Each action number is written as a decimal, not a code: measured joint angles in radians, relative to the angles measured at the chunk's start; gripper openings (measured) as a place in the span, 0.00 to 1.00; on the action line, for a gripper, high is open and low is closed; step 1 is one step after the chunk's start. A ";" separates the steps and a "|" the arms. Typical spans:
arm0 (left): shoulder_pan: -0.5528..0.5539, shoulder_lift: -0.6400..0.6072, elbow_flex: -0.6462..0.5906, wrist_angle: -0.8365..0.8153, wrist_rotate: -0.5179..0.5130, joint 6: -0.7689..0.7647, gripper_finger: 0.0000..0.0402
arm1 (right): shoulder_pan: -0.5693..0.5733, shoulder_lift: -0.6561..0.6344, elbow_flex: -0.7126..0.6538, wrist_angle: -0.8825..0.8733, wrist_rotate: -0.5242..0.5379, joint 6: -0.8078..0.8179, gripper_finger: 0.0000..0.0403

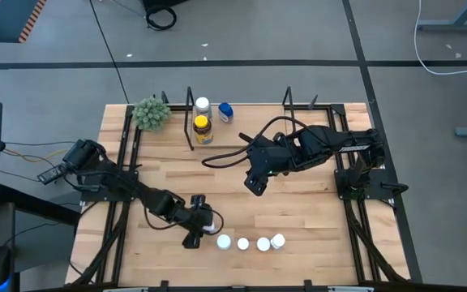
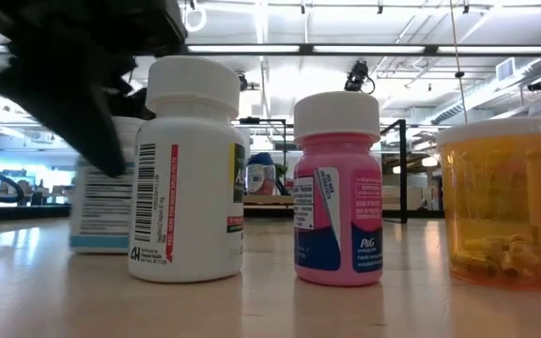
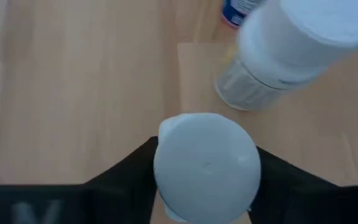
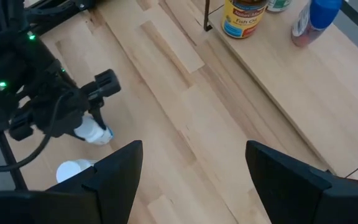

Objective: Pick and place medicine bottles onto shelf by color
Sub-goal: Put the white and blue medicine bottle on the shelf

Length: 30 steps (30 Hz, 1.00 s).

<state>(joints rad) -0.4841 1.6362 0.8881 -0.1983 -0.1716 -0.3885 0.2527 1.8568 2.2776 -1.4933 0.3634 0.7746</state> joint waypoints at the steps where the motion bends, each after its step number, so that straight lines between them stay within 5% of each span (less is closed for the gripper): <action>1: 0.012 -0.001 0.002 -0.004 0.000 0.004 0.43 | 0.000 0.000 0.000 0.000 0.000 0.000 0.72; 16: 0.378 -0.009 0.278 -0.254 0.000 0.321 0.49 | 0.015 0.000 0.000 -0.001 0.000 0.041 0.72; 22: 0.559 -0.009 0.378 -0.305 0.151 0.460 0.43 | 0.054 0.000 0.000 -0.001 0.030 0.095 0.72; 30: 0.722 0.026 0.550 -0.508 0.169 0.634 0.48 | 0.088 0.001 0.000 -0.027 0.144 0.030 0.72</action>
<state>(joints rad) 0.2377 1.6625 1.4381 -0.7059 -0.0026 0.2456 0.3405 1.8576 2.2776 -1.5202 0.5078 0.8046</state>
